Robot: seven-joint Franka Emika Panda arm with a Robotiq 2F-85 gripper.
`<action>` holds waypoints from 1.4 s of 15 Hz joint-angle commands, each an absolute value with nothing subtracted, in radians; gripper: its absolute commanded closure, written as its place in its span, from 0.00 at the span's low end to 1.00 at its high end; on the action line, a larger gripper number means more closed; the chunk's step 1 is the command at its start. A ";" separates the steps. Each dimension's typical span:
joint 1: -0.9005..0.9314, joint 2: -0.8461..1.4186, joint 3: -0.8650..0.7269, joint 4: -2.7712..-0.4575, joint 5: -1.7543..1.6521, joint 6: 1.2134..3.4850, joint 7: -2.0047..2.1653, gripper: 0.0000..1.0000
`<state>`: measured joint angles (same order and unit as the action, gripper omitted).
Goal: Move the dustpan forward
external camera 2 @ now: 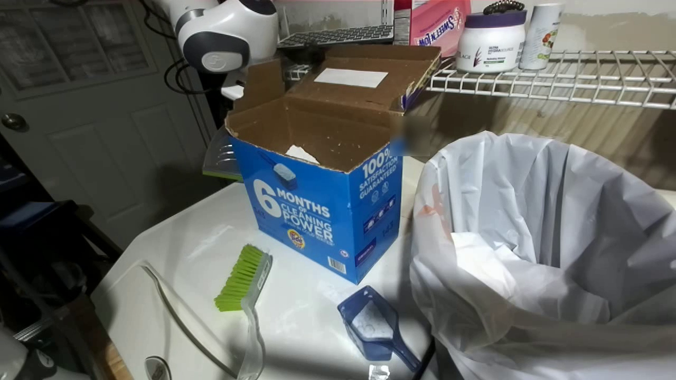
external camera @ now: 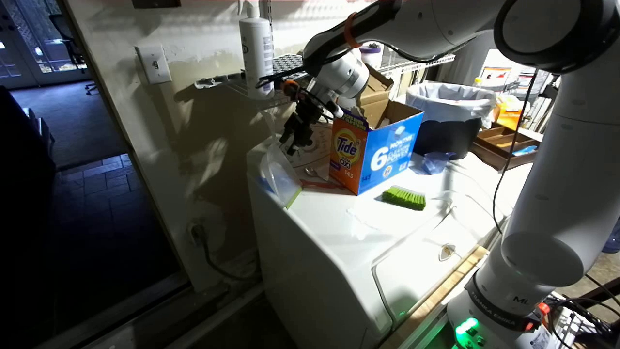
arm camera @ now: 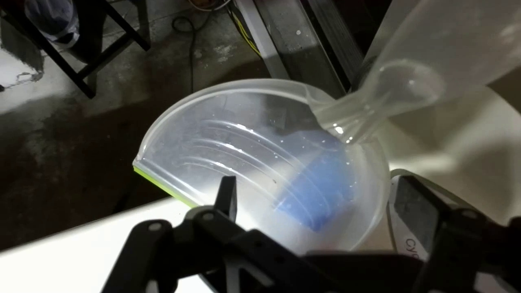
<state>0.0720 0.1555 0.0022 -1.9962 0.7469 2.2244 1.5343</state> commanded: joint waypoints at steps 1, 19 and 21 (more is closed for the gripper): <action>0.089 0.076 0.015 -2.064 0.671 2.271 1.648 0.00; 0.081 -0.153 0.112 -2.222 0.163 2.362 2.346 0.00; 0.077 -0.170 0.122 -2.229 0.124 2.348 2.405 0.00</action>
